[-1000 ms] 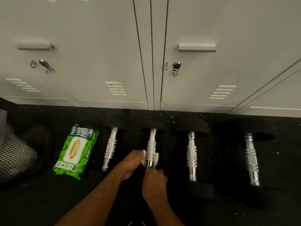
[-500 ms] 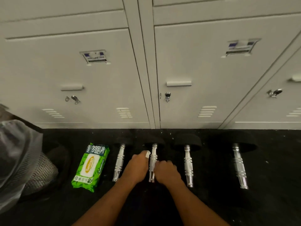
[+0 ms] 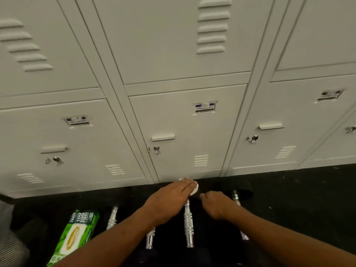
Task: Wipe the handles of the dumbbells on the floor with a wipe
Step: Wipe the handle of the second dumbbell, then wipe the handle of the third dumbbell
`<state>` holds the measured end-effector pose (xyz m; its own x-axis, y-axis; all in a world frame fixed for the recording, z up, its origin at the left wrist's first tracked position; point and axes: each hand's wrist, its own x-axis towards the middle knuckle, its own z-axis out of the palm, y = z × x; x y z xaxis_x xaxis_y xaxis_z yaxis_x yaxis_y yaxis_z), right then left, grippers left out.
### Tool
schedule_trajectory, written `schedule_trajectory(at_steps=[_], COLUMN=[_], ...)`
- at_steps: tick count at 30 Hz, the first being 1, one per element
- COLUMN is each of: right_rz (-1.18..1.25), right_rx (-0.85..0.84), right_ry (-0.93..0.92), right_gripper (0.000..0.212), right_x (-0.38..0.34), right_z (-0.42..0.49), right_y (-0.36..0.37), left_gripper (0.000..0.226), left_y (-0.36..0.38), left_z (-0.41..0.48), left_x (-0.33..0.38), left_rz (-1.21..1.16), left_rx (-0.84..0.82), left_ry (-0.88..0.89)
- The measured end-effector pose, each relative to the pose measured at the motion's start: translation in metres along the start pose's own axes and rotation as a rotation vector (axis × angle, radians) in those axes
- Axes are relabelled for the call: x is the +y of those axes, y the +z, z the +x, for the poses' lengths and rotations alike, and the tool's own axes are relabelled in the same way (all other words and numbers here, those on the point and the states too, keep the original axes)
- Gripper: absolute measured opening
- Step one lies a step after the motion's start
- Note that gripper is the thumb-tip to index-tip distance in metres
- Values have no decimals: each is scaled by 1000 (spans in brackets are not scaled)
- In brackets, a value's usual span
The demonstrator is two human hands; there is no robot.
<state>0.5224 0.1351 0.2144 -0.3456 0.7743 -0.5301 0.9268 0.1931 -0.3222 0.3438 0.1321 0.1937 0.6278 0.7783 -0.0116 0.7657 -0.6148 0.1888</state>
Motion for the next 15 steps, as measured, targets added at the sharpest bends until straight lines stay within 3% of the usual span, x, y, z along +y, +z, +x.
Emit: schedule_trajectory(at_steps=[8,15], right_rz=[289,299], right_rx=[75,82], right_ry=[177,210], right_gripper=[25,27], right_x=[43,41], right_z=[28,41], right_y=[110,155], left_gripper=[63,59], left_y=[90,133], left_z=[20,19], left_x=[-14,-39], left_rz=[20,157], left_rx=[-154,-291], left_ry=[211,330])
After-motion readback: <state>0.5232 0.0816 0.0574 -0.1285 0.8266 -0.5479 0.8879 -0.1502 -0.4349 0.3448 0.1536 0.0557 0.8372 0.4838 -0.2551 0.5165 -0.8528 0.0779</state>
